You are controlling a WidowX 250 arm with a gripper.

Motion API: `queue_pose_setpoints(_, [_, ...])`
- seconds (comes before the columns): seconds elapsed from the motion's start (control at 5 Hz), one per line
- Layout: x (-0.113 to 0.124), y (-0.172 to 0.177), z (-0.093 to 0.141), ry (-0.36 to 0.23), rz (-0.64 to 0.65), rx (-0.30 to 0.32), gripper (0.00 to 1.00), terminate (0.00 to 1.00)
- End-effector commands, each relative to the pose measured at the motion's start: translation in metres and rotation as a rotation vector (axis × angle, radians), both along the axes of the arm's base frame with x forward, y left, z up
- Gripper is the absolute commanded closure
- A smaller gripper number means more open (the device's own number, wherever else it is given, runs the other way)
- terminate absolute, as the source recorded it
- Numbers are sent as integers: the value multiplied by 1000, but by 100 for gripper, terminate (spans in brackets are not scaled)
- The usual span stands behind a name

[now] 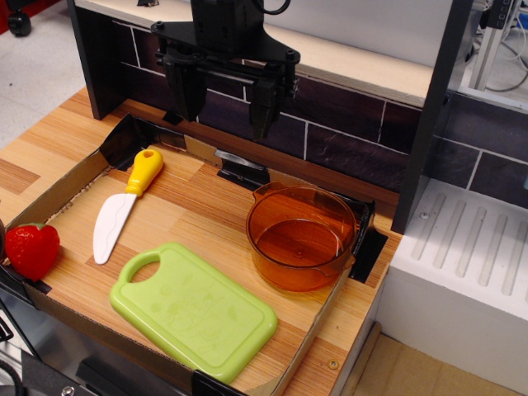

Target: Put knife on cutting board

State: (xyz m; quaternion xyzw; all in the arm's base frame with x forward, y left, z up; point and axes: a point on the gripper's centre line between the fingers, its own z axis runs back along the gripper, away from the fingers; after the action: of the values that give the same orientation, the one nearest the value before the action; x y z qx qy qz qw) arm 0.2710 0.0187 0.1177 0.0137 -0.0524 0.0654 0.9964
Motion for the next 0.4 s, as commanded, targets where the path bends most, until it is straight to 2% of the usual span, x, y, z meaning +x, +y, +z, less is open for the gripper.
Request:
queue_pose_setpoints(0.0, [0, 0, 0, 0, 0, 0, 0, 0])
queue_pose_setpoints(0.2, [8, 33, -3, -87, -49, -3, 0, 0])
